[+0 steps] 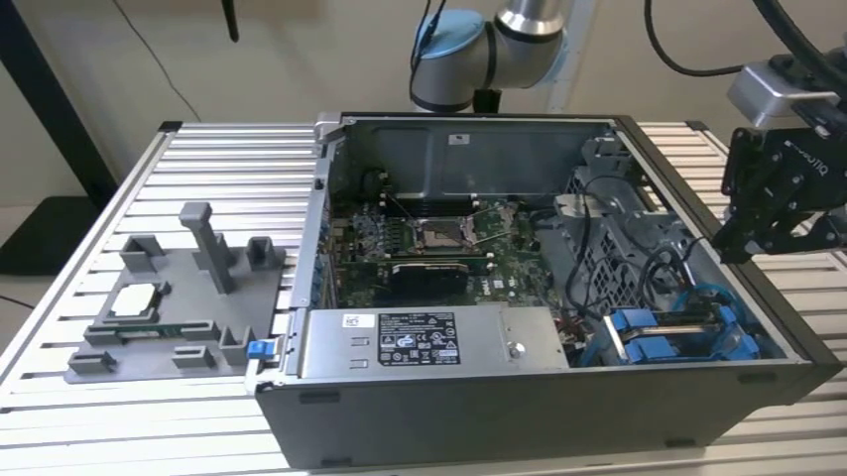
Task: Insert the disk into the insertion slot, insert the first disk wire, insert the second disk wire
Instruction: 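Insert the second disk wire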
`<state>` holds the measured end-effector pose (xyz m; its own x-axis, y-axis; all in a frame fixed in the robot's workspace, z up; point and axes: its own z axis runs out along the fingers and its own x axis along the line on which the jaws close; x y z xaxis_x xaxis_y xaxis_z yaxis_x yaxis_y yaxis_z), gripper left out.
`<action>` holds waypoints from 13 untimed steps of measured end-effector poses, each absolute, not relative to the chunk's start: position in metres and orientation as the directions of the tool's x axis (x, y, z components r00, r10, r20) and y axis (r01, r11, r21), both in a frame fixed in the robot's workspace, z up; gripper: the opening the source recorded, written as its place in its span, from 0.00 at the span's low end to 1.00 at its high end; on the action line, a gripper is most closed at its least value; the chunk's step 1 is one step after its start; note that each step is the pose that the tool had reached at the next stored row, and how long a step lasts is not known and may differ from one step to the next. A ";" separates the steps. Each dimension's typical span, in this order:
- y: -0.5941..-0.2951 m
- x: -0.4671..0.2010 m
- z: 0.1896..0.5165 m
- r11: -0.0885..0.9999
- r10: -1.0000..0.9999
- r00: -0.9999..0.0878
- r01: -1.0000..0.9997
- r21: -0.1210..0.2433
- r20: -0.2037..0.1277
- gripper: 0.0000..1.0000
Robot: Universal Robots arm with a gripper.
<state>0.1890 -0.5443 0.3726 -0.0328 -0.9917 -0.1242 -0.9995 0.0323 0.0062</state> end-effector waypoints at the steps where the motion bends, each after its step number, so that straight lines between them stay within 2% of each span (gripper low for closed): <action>1: -0.544 0.189 0.373 0.033 -0.990 -0.034 -0.999 0.007 -0.137 1.00; 3: -0.544 0.189 0.373 0.036 -0.986 -0.037 -0.999 0.008 -0.165 1.00; 4: -0.544 0.189 0.373 0.037 -0.983 -0.038 -0.999 0.008 -0.181 0.00; 7: -0.544 0.189 0.373 0.039 -0.977 -0.040 -0.999 0.010 -0.207 0.00; 13: -0.545 0.188 0.373 0.039 -0.977 -0.041 -0.999 0.012 -0.207 0.00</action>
